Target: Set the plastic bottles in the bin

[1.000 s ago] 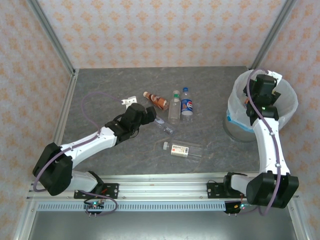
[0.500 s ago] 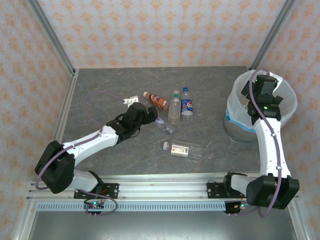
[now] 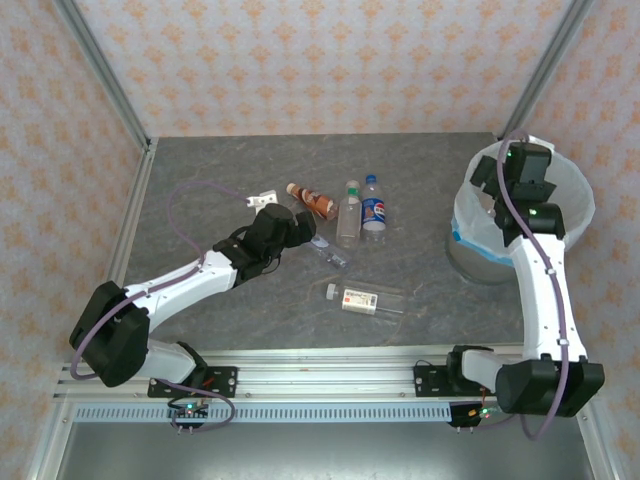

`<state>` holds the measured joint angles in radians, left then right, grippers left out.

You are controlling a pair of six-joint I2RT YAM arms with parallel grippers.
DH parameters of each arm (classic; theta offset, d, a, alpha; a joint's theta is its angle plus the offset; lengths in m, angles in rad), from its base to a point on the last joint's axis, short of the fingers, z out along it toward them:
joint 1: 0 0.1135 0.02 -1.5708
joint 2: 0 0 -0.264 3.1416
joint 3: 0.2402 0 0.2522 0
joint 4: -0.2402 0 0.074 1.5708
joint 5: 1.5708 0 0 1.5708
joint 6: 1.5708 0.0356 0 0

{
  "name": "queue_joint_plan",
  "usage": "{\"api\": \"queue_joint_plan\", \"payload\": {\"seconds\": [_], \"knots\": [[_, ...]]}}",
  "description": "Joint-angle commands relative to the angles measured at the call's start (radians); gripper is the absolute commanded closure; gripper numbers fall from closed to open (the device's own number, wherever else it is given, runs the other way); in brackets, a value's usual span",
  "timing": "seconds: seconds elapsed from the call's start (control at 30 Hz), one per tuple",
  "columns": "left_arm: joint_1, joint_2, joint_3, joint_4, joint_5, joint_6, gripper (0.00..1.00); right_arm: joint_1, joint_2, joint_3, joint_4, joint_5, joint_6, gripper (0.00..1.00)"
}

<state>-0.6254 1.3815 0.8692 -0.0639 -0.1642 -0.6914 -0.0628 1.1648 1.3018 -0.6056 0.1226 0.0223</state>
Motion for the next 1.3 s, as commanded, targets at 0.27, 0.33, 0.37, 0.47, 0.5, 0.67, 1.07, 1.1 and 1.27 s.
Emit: {"api": "queue_joint_plan", "payload": {"seconds": [0.27, 0.33, 0.37, 0.47, 0.5, 0.67, 1.07, 1.1, 1.27], "knots": [[0.009, -0.002, 0.013, -0.061, -0.057, -0.031, 0.00, 0.282, 0.006, 0.109, -0.040, -0.016, -0.149, 0.01], [0.009, -0.007, 0.010, -0.065, -0.066, -0.037, 0.00, 0.311, 0.005, 0.093, -0.017, -0.049, -0.180, 0.01], [0.010, -0.008, 0.008, -0.067, -0.070, -0.040, 0.00, 0.324, 0.006, 0.081, -0.007, -0.068, -0.193, 0.01], [0.012, -0.015, 0.004, -0.070, -0.079, -0.051, 0.00, 0.363, 0.012, 0.049, -0.004, -0.123, -0.229, 0.01], [0.012, -0.016, 0.005, -0.074, -0.085, -0.055, 0.00, 0.375, 0.014, 0.039, -0.011, -0.142, -0.244, 0.01], [0.019, -0.022, -0.007, -0.088, -0.109, -0.077, 0.00, 0.453, 0.038, -0.032, -0.070, -0.249, -0.338, 0.01], [0.035, -0.099, -0.040, -0.143, -0.068, -0.151, 0.00, 0.641, 0.073, -0.204, -0.183, -0.378, -0.570, 0.01], [0.037, -0.106, -0.052, -0.130, -0.053, -0.163, 0.00, 0.653, 0.078, -0.213, -0.182, -0.379, -0.574, 0.01], [0.052, -0.121, -0.073, -0.147, -0.032, -0.185, 0.00, 0.708, 0.146, -0.237, -0.225, -0.380, -0.612, 0.01]]}}
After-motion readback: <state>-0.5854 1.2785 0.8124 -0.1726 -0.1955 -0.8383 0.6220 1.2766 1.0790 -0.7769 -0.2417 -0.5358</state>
